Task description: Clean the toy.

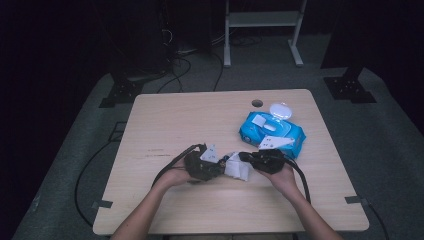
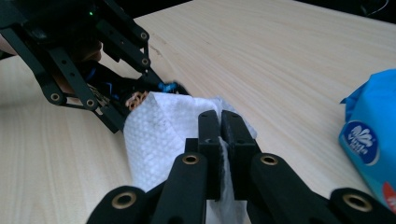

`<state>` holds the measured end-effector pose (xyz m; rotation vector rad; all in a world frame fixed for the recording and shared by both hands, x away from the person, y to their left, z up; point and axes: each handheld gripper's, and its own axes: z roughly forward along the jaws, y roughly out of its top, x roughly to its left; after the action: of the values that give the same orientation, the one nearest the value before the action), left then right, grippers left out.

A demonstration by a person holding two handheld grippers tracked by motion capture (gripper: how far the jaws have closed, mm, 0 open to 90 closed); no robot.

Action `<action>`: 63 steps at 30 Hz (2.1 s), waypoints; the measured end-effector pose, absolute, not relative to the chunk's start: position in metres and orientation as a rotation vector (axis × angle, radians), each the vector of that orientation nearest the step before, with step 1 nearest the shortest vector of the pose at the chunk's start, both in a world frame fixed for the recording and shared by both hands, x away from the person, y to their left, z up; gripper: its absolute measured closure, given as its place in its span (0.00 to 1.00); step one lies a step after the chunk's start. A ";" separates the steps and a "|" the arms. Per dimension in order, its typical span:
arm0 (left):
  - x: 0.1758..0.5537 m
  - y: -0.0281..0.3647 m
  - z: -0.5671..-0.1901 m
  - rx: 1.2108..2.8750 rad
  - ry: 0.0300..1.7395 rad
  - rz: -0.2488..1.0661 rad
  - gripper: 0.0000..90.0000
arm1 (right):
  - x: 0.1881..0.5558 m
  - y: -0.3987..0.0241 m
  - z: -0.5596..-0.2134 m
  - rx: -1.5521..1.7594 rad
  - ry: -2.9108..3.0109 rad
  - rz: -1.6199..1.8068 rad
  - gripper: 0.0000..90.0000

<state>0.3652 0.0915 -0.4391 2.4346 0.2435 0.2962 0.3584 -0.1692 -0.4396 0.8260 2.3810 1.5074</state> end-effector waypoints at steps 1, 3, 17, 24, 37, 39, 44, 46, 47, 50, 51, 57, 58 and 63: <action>0.364 0.092 -0.439 2.421 0.243 0.302 0.63 | 0.358 -0.169 -0.440 0.826 2.383 1.511 0.96; 0.360 0.091 -0.437 2.377 0.237 0.314 0.63 | 0.356 -0.167 -0.437 0.822 2.375 1.553 0.96; 0.351 0.104 -0.422 2.180 0.252 0.275 0.63 | 0.348 -0.164 -0.423 0.769 2.326 1.690 0.96; 0.350 0.098 -0.428 2.186 0.247 0.258 0.63 | 0.342 -0.152 -0.409 0.683 2.311 1.762 0.96; 0.354 0.110 -0.422 2.098 0.275 0.234 0.63 | 0.352 -0.164 -0.428 0.798 2.316 1.720 0.96; 0.354 0.110 -0.421 2.094 0.272 0.239 0.63 | 0.352 -0.164 -0.425 0.786 2.303 1.742 0.96; 0.355 0.113 -0.416 2.047 0.282 0.231 0.63 | 0.353 -0.167 -0.428 0.801 2.301 1.743 0.96; 0.356 0.113 -0.416 2.060 0.284 0.245 0.63 | 0.354 -0.166 -0.434 0.823 2.330 1.721 0.96; 0.356 0.111 -0.417 2.084 0.281 0.255 0.63 | 0.354 -0.165 -0.437 0.830 2.352 1.693 0.96; 0.360 0.106 -0.424 2.130 0.287 0.242 0.63 | 0.354 -0.170 -0.435 0.835 2.346 1.687 0.96; 0.362 0.104 -0.426 2.148 0.285 0.243 0.63 | 0.355 -0.173 -0.433 0.834 2.332 1.687 0.96; 0.380 0.095 -0.435 2.263 0.307 0.234 0.63 | 0.354 -0.198 -0.429 0.872 2.307 1.669 0.96; 0.384 0.094 -0.437 2.293 0.307 0.241 0.63 | 0.354 -0.202 -0.429 0.880 2.306 1.665 0.96; 0.402 0.087 -0.441 2.389 0.302 0.256 0.63 | 0.352 -0.214 -0.431 0.907 2.303 1.650 0.96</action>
<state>0.4023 0.0873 -0.4414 2.3886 0.3018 0.2557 0.3515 -0.2144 -0.4314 0.9066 2.3034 1.6503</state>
